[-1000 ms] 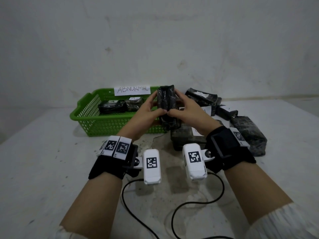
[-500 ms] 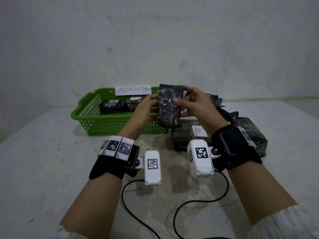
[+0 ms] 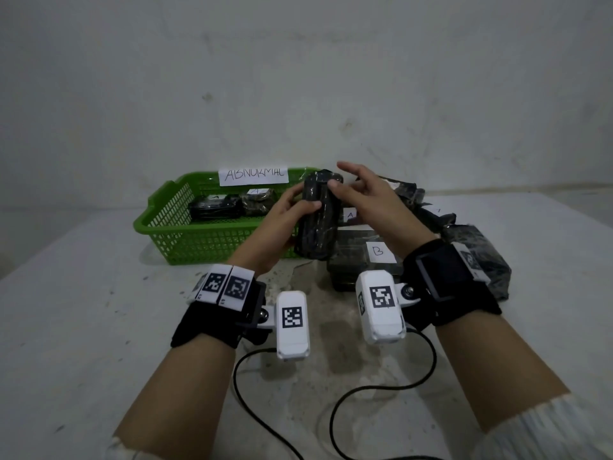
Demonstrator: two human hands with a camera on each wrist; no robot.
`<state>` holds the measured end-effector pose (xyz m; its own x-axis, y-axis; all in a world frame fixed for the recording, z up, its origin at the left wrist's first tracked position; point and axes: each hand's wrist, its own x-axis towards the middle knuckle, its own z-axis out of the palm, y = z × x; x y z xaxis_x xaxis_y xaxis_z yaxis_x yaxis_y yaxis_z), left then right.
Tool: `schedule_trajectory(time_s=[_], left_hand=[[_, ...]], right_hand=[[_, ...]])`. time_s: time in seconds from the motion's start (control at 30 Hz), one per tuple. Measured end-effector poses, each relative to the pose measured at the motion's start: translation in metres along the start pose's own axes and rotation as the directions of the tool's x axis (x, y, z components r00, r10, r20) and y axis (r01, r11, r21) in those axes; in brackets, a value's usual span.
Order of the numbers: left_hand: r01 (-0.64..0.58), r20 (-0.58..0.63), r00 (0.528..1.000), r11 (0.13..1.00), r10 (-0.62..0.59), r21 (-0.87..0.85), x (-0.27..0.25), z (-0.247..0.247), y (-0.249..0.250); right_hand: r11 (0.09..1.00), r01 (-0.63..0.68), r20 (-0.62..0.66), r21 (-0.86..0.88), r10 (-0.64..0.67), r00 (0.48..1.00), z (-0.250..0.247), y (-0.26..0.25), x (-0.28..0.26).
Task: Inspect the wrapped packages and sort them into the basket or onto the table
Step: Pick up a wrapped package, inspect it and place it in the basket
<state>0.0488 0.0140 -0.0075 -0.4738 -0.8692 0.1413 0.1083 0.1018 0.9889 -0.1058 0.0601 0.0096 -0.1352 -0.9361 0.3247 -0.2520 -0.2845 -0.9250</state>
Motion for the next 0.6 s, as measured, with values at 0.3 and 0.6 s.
schedule_trajectory(time_s=[0.3,0.6], left_hand=[[-0.074,0.037,0.997,0.991,0.071,0.114,-0.004,0.002,0.005],[-0.069,0.041,0.997,0.991,0.065,0.111,-0.005,0.002,0.004]], right_hand=[[1.0,0.021,-0.131,0.003,-0.021,0.991,0.017,0.005,0.002],[0.999,0.037,-0.053,-0.006,-0.037,0.998,0.011,0.003,-0.002]])
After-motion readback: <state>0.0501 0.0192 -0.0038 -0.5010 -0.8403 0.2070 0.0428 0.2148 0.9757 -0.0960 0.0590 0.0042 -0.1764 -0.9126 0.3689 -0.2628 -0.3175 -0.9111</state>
